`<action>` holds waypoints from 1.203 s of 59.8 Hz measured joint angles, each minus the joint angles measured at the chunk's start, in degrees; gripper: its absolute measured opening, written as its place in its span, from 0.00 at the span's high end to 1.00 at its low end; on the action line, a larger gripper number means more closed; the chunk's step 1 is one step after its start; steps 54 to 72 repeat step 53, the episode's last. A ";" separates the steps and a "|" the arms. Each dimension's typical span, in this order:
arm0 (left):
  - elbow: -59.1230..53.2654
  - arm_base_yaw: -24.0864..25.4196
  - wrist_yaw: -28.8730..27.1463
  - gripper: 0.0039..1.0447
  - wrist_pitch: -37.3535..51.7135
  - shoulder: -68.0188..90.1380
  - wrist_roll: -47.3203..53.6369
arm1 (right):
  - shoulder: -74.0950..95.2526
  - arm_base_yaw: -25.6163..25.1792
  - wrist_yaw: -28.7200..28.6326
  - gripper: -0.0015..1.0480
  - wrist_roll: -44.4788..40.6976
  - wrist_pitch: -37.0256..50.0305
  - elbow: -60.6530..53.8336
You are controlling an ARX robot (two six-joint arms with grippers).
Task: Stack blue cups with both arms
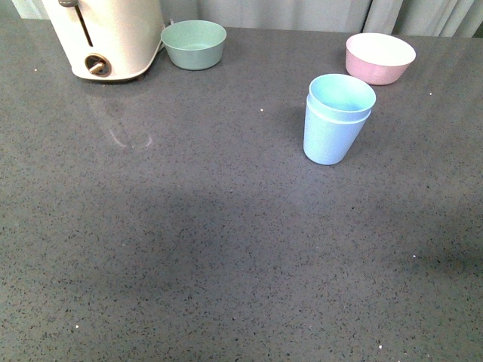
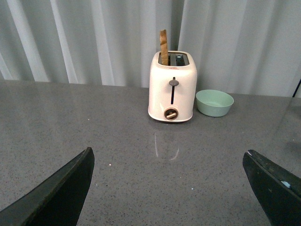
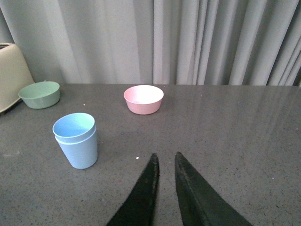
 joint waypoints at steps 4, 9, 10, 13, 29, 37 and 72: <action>0.00 0.00 0.00 0.08 0.00 0.00 0.00 | 0.00 0.00 0.00 0.73 0.00 0.00 0.00; -0.02 0.00 0.00 0.08 0.00 0.00 0.00 | 0.00 0.00 0.00 0.60 0.00 0.00 0.00; 0.00 0.00 0.00 0.08 0.00 0.00 0.00 | 0.00 0.00 0.00 0.58 0.00 0.00 0.00; 0.00 0.00 0.00 0.08 0.00 0.00 0.00 | 0.00 0.00 0.00 0.49 0.00 0.00 0.00; 0.00 0.00 0.00 0.08 0.00 0.00 0.00 | 0.00 0.00 0.00 0.07 0.04 0.00 0.00; -0.02 0.00 0.00 0.08 0.00 0.00 0.00 | 0.00 0.00 0.00 0.09 0.04 0.00 0.00; 0.00 0.00 0.00 0.08 0.00 0.00 0.00 | 0.00 0.00 0.00 0.09 0.04 0.00 0.00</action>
